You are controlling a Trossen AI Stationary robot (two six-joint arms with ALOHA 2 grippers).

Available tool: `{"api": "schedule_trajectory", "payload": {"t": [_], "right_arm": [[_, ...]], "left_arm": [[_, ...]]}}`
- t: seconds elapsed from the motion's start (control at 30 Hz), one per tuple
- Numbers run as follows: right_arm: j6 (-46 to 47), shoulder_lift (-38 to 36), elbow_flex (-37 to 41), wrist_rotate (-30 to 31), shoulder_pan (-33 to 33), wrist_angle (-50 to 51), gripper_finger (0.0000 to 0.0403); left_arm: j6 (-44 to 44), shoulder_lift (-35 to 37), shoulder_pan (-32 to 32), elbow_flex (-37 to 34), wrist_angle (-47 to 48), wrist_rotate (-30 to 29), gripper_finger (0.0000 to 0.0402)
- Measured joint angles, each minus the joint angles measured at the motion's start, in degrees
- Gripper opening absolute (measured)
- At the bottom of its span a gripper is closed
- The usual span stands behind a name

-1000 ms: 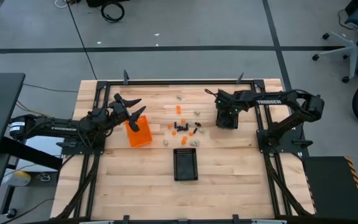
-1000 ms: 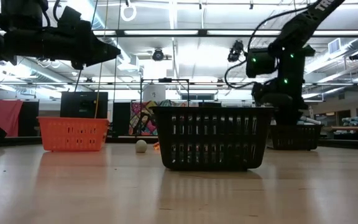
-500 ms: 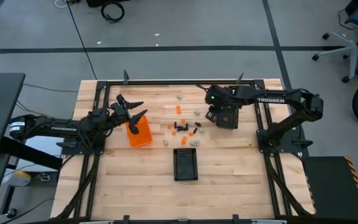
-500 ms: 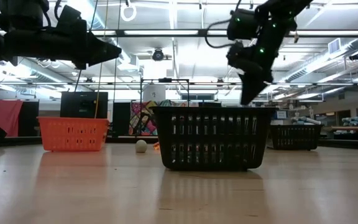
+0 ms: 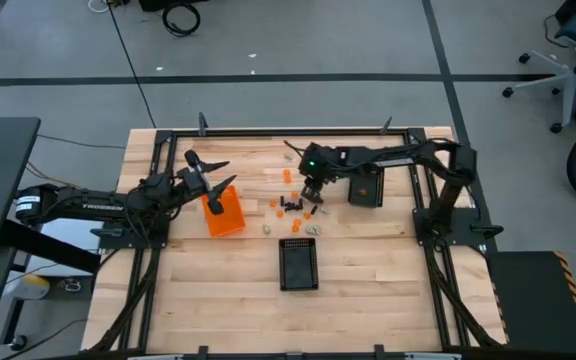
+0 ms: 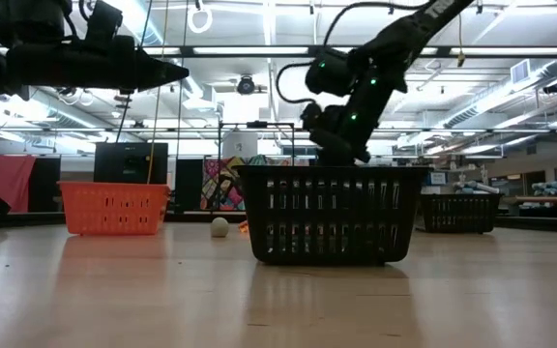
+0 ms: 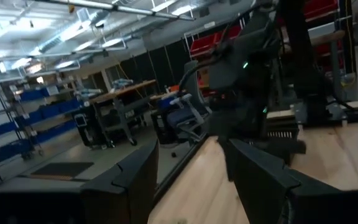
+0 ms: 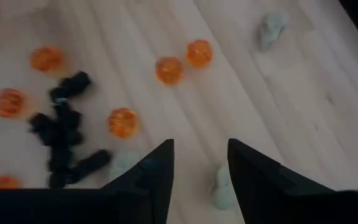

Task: Sort Halloween decoration
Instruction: Put the white skull toy into the bottom black bin

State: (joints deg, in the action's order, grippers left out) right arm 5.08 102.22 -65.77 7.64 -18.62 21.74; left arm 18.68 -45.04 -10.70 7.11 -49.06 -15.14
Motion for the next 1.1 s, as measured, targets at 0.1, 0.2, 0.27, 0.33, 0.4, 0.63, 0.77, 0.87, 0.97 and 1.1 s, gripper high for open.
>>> {"api": "schedule_trajectory", "payload": {"t": [0.1, 0.2, 0.27, 0.33, 0.4, 0.63, 0.77, 0.87, 0.97, 1.1], "right_arm": [[-1.1, 2.7, -3.1, 0.2, -0.9, 3.6, 0.0153], [-2.1, 4.7, -5.2, 0.2, -2.1, 7.2, 0.0158], [-2.2, 5.6, -5.9, 0.0, -2.9, 9.2, 0.0166], [-2.2, 6.1, -6.0, -1.0, -3.6, 10.4, 0.0176], [-1.9, 6.4, -6.0, -1.7, -4.3, 11.2, 0.0187], [-0.9, 6.6, -6.0, -7.5, -6.1, 13.0, 0.0211], [-0.8, 7.4, -5.8, -8.0, -6.4, 12.1, 0.021], [-1.1, 8.7, -5.0, -8.6, -6.5, 10.6, 0.0203], [-1.0, 9.4, -5.0, -8.8, -6.5, 10.4, 0.0195], [-1.2, 9.7, -5.1, -9.0, -6.5, 10.6, 0.0182]], "left_arm": [[0.0, 0.0, 0.0, 0.0, 0.1, 0.0, 0.0203], [0.0, 0.0, 0.0, 0.0, 0.1, 0.0, 0.0203], [-0.4, 0.0, 0.0, 0.0, 0.1, 0.0, 0.0203], [-1.0, 0.0, 0.0, 0.0, 0.2, 0.0, 0.0203], [-1.3, 0.0, 0.0, 0.0, 0.4, 0.1, 0.0203], [-2.6, 0.0, 0.0, 0.0, 1.2, 0.0, 0.0203], [-2.9, 0.0, 0.0, 0.0, 1.3, 0.1, 0.0203], [-3.1, 0.0, 0.0, 0.0, 1.3, 0.1, 0.0203], [-3.1, 0.0, 0.0, 0.0, 1.4, 0.1, 0.0203], [-3.1, 0.0, 0.0, 0.0, 1.5, 0.1, 0.0203]]}}
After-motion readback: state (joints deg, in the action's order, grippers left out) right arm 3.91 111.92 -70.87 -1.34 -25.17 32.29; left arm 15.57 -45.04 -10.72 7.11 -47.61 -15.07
